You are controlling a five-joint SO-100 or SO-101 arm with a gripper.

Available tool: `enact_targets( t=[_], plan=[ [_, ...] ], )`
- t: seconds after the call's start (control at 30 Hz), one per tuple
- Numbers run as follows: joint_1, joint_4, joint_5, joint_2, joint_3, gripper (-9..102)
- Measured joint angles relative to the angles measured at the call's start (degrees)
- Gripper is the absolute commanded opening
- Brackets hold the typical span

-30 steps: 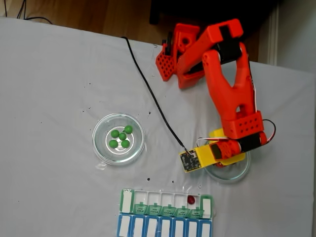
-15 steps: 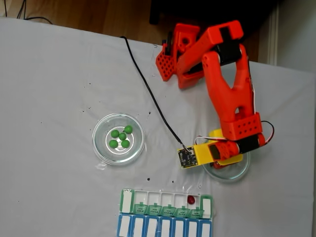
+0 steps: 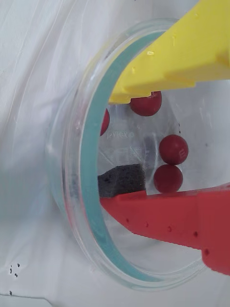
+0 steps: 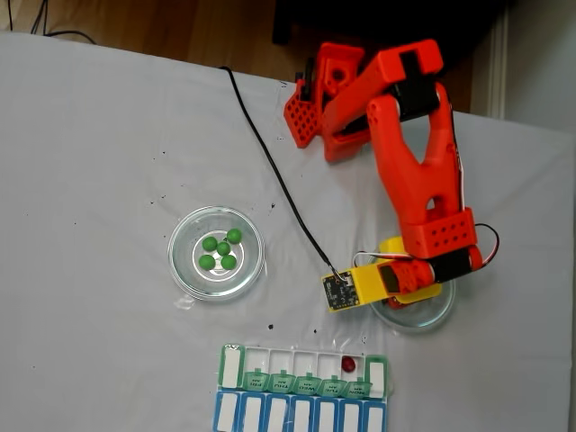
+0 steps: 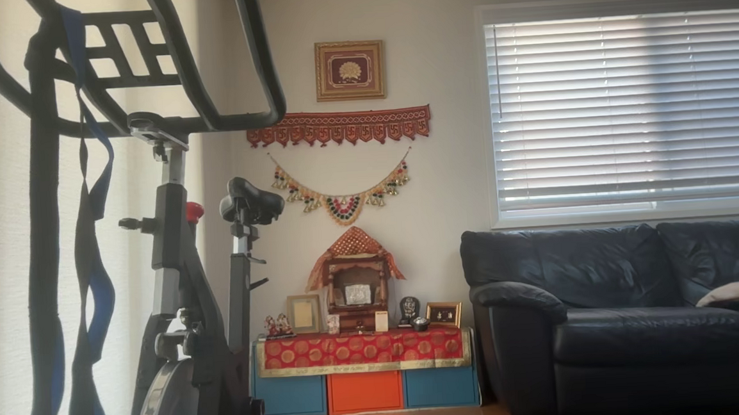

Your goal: Sort medicines into box.

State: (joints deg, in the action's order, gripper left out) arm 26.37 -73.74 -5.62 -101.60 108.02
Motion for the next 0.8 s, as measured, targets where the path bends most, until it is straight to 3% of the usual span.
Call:
enact_targets(
  t=[0.8],
  plan=[
    [-1.05, 1.76, -0.97, 1.32, -0.62, 22]
  ],
)
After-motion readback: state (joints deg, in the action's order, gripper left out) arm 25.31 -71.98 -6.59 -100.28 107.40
